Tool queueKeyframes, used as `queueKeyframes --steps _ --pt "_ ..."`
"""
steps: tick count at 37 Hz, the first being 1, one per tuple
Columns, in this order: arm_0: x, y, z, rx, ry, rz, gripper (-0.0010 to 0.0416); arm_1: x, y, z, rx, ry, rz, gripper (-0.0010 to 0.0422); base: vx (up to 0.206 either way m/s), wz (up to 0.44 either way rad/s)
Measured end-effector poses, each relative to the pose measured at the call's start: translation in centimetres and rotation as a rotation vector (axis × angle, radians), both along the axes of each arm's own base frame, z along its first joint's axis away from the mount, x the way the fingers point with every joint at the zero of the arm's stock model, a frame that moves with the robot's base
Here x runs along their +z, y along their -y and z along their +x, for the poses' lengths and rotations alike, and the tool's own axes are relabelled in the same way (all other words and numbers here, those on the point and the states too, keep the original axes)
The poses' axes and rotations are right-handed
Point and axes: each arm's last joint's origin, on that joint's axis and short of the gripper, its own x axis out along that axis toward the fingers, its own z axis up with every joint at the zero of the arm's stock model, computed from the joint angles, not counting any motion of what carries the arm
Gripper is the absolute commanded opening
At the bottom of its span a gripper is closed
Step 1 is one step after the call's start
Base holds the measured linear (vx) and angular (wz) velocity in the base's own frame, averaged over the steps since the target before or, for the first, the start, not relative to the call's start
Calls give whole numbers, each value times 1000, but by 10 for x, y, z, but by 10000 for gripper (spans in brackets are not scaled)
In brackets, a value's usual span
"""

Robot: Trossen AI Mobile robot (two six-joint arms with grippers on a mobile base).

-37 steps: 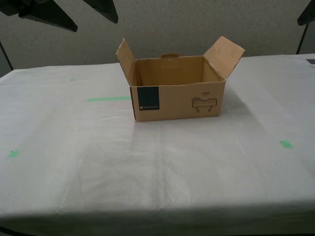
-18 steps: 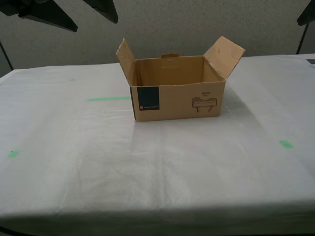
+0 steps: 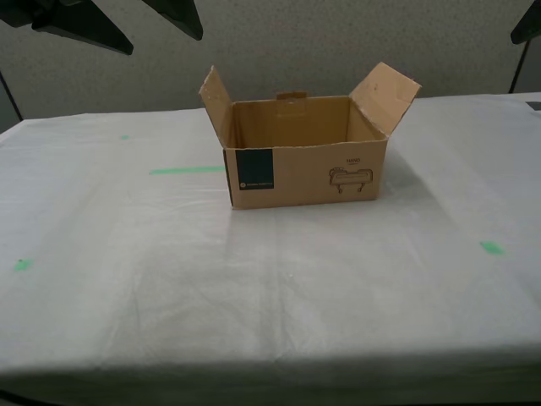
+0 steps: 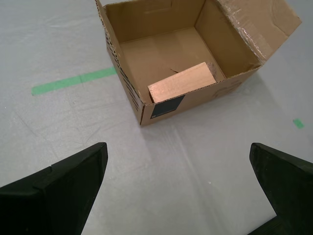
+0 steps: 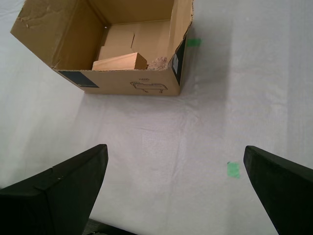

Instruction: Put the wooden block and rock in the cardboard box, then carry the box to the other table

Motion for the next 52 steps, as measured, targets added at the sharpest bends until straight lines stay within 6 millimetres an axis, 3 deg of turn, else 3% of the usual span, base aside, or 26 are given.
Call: queueKeyframes --steps 52 --pt "0 0 0 1 0 0 388 0 0 0 0 0 0 398 0 0"
